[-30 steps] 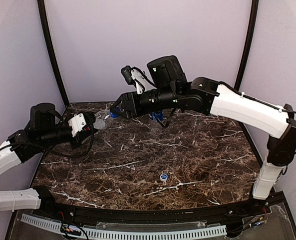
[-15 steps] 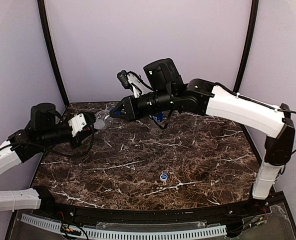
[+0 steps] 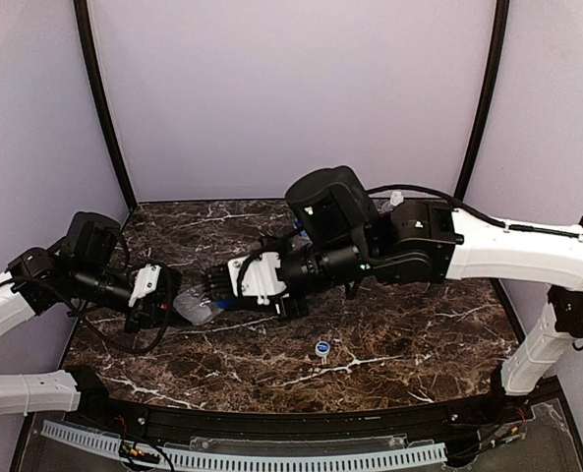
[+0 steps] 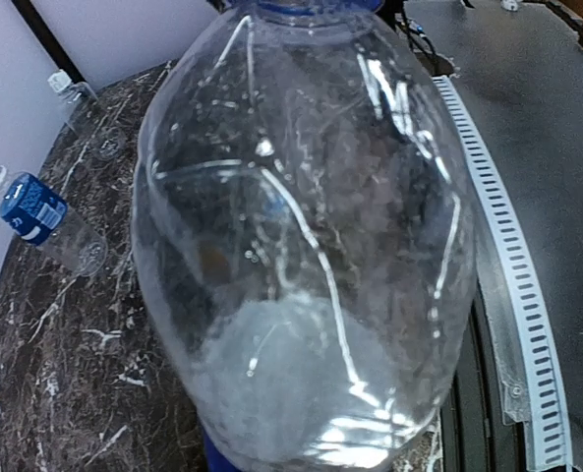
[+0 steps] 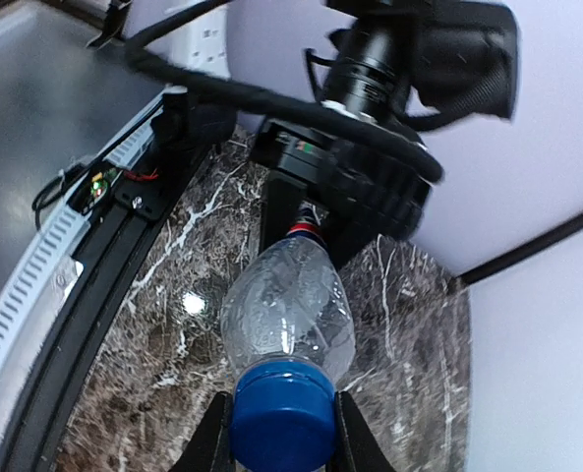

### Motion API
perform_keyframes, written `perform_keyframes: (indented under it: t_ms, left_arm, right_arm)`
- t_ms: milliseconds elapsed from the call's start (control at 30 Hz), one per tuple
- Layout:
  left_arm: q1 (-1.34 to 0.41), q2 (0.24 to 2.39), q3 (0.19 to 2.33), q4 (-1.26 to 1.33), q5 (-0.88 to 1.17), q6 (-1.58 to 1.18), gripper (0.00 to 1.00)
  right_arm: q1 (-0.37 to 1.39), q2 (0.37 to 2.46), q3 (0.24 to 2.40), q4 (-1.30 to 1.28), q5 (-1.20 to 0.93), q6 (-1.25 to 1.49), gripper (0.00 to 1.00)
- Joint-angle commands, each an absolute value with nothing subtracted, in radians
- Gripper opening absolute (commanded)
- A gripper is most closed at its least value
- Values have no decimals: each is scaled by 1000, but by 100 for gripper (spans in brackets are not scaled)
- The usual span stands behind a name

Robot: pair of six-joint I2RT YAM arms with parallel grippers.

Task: Unscrew the bottle caps

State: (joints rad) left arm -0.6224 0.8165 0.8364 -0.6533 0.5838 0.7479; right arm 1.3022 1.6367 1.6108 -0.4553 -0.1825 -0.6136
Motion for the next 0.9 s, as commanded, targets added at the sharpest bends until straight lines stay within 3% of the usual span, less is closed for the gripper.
perform_keyframes:
  t_ms: [0, 100, 200, 300, 367, 433, 467, 500, 733, 867]
  left_arm:
    - [-614, 826, 864, -723, 643, 823, 21]
    - [-614, 830, 868, -726, 640, 838, 21]
    - [-613, 829, 866, -726, 640, 840, 20]
    - [-614, 820, 858, -719, 640, 835, 20]
    - [-614, 815, 854, -718, 641, 831, 20]
    - [-614, 811, 851, -717, 637, 828, 20]
    - [-614, 811, 851, -716, 635, 827, 20]
    - [-614, 808, 849, -709, 628, 822, 20]
    - [-613, 799, 819, -583, 551, 745, 20]
    - [-613, 794, 801, -488, 484, 700, 20]
  right_arm:
    - [1406, 1639, 1552, -488, -166, -1183, 0]
    - [1421, 1669, 1570, -476, 28, -1339, 0]
    - [1425, 1650, 1491, -310, 164, -1437, 8]
    - [1424, 1619, 1441, -198, 166, -1426, 33]
    - [1423, 1606, 1439, -181, 163, -1383, 57]
    - [1424, 1590, 1426, -149, 177, -1339, 72]
    - [1424, 1580, 1412, -120, 189, -1319, 93]
    - [1425, 1565, 1400, -96, 193, -1298, 98]
    - [1425, 1503, 1380, -74, 191, -1030, 99]
    - [1412, 1467, 1401, -92, 51, -762, 98]
